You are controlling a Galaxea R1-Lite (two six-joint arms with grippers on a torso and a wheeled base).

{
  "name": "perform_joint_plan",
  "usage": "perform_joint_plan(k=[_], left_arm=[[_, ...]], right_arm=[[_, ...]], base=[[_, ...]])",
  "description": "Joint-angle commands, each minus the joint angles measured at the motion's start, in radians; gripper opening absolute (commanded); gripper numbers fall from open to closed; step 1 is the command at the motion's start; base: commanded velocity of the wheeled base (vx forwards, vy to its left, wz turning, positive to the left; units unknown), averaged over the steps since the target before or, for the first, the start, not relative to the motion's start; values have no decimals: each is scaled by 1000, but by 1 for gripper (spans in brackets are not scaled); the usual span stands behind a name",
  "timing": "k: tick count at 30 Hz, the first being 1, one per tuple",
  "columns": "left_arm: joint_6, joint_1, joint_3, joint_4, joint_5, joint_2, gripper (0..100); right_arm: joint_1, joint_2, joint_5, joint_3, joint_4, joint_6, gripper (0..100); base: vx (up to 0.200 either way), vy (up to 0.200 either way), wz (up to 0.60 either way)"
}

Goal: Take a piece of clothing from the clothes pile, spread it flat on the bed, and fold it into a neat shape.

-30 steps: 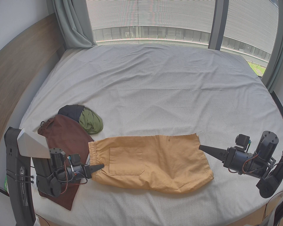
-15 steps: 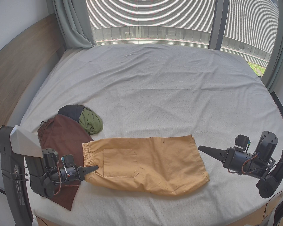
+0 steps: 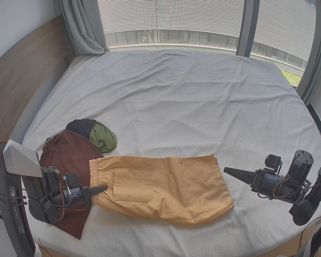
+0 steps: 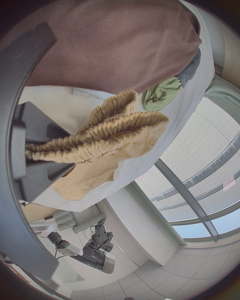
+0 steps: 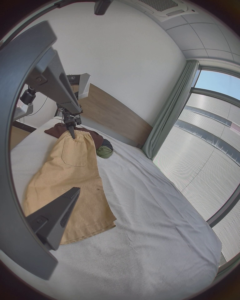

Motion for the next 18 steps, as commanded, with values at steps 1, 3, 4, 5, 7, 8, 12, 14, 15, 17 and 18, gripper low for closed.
perform_joint_plan(k=[1, 3, 4, 5, 7, 8, 12, 14, 15, 17, 18], left_arm=[[-1, -22, -8, -1, 2, -14, 0], [5, -58, -20, -2, 14, -19, 0], [2, -72, -22, -2, 14, -30, 0], [1, -79, -22, -1, 14, -40, 0], [-18, -110, -23, -1, 15, -68, 0], [-30, -122, -25, -1, 15, -77, 0], [-90, -182, -52, -2, 51, -122, 0], [-96, -214, -63, -1, 71, -132, 0], [-99, -231, -71, -1, 80, -137, 0], [-99, -246, -79, -1, 89, -140, 0], [-105, -276, -89, -1, 110, -140, 0]], right_arm=[[0, 15, 1, -1, -1, -1, 100], [-2, 16, 1, -2, -1, -1, 100], [-3, 16, 3, -4, -1, 0, 100], [-5, 16, 3, -4, -1, 0, 100], [-14, 15, 9, -5, -1, 0, 100], [-17, 15, 13, -5, -1, -1, 100], [-21, 15, 20, -7, -1, 0, 100], [-31, 15, 21, -8, -1, 0, 100], [-32, 13, 21, -10, -1, 0, 100], [-32, 13, 21, -11, -1, 0, 100], [-34, 12, 21, -11, -1, 0, 100]], base=[[0, 0, 0], [0, 0, 0], [0, 0, 0], [0, 0, 0], [0, 0, 0], [0, 0, 0], [0, 0, 0], [0, 0, 0], [0, 0, 0], [0, 0, 0], [0, 0, 0]])
